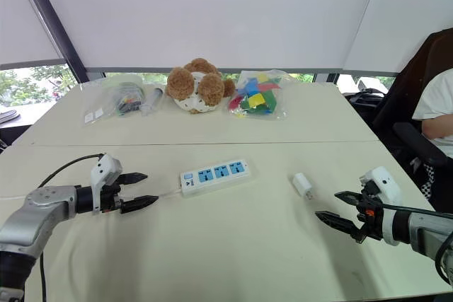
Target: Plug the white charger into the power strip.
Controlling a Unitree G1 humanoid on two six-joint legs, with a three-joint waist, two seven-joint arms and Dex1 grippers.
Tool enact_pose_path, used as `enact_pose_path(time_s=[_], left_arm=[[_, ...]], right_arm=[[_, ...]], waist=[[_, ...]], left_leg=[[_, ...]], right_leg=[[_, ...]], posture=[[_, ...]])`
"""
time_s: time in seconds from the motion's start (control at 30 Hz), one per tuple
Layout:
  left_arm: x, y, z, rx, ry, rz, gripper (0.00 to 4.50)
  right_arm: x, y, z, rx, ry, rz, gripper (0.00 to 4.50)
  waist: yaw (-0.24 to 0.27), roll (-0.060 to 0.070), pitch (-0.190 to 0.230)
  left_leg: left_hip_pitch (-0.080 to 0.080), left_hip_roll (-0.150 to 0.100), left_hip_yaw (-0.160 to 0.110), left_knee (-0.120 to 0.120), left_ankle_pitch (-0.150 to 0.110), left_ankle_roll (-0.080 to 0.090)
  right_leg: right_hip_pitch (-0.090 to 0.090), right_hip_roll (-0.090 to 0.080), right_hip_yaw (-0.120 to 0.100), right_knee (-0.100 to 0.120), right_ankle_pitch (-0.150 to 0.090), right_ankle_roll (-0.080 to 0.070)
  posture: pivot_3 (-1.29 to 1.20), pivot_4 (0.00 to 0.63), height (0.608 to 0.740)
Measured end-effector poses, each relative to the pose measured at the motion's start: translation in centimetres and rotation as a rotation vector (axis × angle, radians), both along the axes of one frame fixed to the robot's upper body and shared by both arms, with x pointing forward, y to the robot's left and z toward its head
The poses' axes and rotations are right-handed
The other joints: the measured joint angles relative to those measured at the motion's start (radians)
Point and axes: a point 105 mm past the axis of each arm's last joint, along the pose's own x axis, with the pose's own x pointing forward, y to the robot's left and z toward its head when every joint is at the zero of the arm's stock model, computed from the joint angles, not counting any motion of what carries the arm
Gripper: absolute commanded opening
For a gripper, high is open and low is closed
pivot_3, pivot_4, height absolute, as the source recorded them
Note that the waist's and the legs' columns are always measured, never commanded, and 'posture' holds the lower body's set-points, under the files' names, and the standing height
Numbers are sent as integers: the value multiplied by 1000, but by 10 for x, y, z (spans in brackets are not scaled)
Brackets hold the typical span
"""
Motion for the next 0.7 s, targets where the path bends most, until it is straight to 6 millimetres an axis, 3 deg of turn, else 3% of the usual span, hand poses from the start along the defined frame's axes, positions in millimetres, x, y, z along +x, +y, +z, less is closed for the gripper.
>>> enact_pose_path(time_s=[0.1, 0.23, 0.43, 0.7], left_arm=[[12, -7, 4, 1, -20, -46, 4496], [28, -38, 10, -32, -84, -184, 4496], [39, -70, -17, -91, -56, -268, 4496], [42, -87, -28, -125, -72, -311, 4496]], right_arm=[[10, 6, 15, 29, -25, -1, 4341], [25, 40, 50, 104, -88, 87, 4341], [24, 73, 28, 50, 43, 170, 4341], [22, 85, 39, 30, 22, 205, 4341]], waist=[[-2, 0, 0], [-2, 1, -1], [6, 0, -1], [21, 1, -1]], left_leg=[[0, 0, 0, 1, 0, 0], [0, 0, -1, 1, 0, 0], [-6, 0, -2, 1, 0, 0], [-5, 0, -2, 2, 0, 0]], right_leg=[[0, 0, 0, 1, 1, 1], [0, 1, 0, 1, 2, 3], [-6, 0, -1, 1, 2, 4], [-5, 1, -1, 4, 2, 4]], posture=[[0, 150, 739], [0, 150, 739], [0, 150, 739], [0, 150, 739]])
